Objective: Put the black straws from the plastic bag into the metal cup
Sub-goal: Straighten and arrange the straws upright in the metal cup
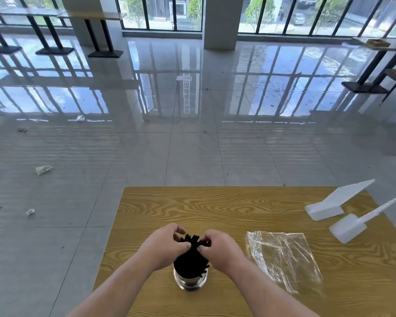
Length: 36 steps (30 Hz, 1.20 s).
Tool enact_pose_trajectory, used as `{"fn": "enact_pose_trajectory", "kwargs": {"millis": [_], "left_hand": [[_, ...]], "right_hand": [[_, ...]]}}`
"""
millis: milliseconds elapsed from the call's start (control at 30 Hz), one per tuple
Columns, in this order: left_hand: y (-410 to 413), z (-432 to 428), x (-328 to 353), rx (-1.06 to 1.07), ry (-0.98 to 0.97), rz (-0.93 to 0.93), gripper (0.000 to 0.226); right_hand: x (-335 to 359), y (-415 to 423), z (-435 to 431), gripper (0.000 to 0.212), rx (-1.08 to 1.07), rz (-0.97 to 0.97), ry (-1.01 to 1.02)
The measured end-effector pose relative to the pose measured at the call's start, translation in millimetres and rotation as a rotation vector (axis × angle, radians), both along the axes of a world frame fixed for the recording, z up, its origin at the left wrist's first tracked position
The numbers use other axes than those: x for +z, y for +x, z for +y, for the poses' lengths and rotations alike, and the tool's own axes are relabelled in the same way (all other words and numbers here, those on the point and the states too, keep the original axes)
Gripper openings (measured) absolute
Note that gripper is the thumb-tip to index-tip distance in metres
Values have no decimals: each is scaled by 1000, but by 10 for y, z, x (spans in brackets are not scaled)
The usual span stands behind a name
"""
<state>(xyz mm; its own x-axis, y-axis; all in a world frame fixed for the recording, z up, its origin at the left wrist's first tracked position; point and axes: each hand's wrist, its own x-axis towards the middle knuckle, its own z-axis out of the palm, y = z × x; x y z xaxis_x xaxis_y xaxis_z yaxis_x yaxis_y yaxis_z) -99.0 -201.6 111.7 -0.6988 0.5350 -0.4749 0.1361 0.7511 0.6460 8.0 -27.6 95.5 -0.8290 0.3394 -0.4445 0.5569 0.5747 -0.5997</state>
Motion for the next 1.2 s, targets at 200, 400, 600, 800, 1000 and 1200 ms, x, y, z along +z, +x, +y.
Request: {"fn": "enact_pose_trajectory", "kwargs": {"millis": [200, 400, 600, 800, 1000, 1200], "left_hand": [[2, -31, 8, -3, 11, 30, 22], [45, 28, 85, -11, 3, 29, 20], [31, 98, 131, 45, 109, -47, 14], [27, 142, 342, 68, 104, -146, 59], [87, 260, 666, 146, 270, -504, 94], [-2, 367, 820, 402, 698, -827, 88]], "right_hand": [[154, -72, 94, 15, 89, 71, 136], [612, -213, 236, 12, 163, 115, 197], [1232, -221, 384, 10, 108, 160, 145], [1673, -127, 572, 14, 54, 226, 125], [1837, -112, 736, 16, -93, 510, 19], [1555, -152, 567, 14, -118, 652, -381]]}}
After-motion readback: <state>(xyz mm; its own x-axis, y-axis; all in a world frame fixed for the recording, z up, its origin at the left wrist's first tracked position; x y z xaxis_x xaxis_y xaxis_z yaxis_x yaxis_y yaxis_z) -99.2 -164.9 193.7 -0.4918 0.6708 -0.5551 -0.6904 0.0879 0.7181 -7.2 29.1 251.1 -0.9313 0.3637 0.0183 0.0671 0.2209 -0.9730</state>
